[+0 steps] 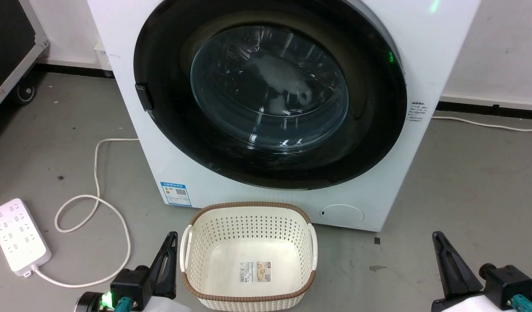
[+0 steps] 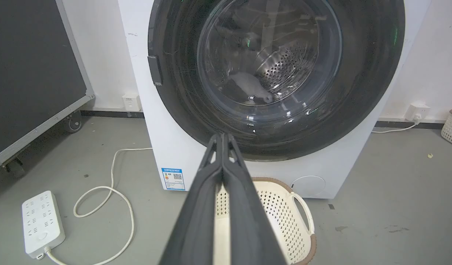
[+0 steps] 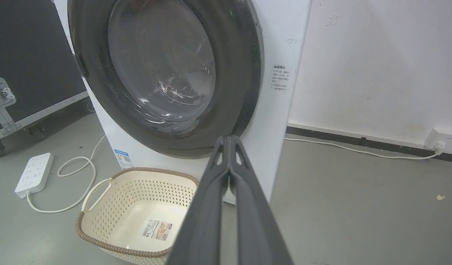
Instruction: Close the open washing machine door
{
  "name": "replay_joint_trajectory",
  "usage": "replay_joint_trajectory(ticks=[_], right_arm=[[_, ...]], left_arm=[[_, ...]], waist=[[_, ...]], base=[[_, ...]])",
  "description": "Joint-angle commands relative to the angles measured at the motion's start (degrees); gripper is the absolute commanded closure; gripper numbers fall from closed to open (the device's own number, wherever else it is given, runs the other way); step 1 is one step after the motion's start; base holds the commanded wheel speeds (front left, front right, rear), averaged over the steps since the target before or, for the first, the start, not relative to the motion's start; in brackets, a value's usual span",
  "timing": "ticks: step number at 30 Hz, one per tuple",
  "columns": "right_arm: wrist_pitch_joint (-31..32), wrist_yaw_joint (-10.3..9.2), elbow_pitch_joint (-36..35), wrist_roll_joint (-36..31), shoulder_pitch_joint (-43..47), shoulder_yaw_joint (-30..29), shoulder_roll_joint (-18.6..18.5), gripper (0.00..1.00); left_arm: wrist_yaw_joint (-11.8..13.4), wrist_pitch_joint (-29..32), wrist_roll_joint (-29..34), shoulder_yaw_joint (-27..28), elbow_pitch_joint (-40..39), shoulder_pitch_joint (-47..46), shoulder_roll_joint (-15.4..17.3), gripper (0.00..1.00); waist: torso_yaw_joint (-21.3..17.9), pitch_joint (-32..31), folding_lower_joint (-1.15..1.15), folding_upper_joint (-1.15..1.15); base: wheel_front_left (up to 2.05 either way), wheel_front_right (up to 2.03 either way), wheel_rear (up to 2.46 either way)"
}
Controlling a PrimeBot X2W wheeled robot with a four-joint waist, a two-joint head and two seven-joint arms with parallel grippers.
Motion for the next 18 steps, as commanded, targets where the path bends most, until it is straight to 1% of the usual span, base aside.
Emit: replay_joint_trajectory(ticks=[1,18], right_arm=[[0.3,-0.01,-0.4,-0.4,-1.0,0.2,0.1,1.0],[2.2,-0.02,-1.1,-0.8,-1.6,0.9,0.1,1.0]], left_arm=[[0.3,0.4,0.6,0.2,-0.4,-0.6,-0.1,1.0],[0.6,2.4,1.4,1.1,-1.3,-0.9,-0.4,1.0]], waist=[[0.0,0.0,0.0,0.0],[0.1,0.3,0.0,0.0]], base=[[0.0,0.0,0.0],[0.0,0.0,0.0]])
